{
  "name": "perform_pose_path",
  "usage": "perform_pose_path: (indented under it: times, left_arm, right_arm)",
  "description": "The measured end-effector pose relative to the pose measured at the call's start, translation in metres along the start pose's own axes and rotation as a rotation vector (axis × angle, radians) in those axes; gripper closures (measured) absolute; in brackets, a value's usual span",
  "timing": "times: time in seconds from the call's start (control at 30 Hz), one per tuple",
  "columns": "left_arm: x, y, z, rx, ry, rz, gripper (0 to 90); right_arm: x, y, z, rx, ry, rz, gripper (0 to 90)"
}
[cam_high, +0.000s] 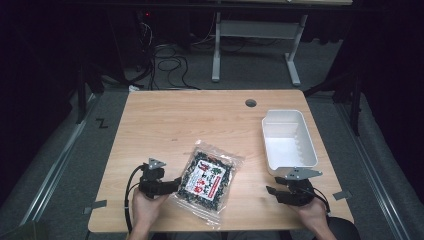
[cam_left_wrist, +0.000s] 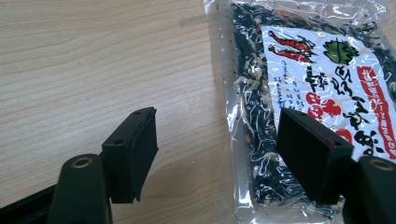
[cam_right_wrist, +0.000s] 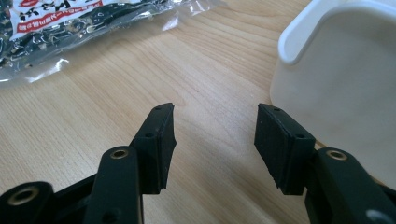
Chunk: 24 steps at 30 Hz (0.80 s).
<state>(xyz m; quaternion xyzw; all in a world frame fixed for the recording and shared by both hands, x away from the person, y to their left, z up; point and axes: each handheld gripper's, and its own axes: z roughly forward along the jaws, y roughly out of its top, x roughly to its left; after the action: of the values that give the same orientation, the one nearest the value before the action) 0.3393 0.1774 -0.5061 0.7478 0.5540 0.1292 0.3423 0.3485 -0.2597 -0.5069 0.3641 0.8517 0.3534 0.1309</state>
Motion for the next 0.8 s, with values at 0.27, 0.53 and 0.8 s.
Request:
perform_pose_path:
  times: [0.27, 0.53, 0.8]
  left_arm:
    - [-0.013, 0.005, 0.002, 0.007, 0.011, 0.065, 29.1]
    - [-0.027, 0.011, 0.009, 0.047, 0.001, 0.113, 28.2]
    - [-0.034, 0.016, 0.026, 0.139, 0.004, 0.154, 25.9]
  right_arm:
    - [-0.001, -0.003, 0.001, -0.005, -0.016, 0.007, 47.7]
    - [-0.002, -0.003, 0.0, -0.004, -0.021, 0.004, 46.2]
    - [-0.001, -0.003, 0.001, -0.009, -0.021, 0.0, 43.9]
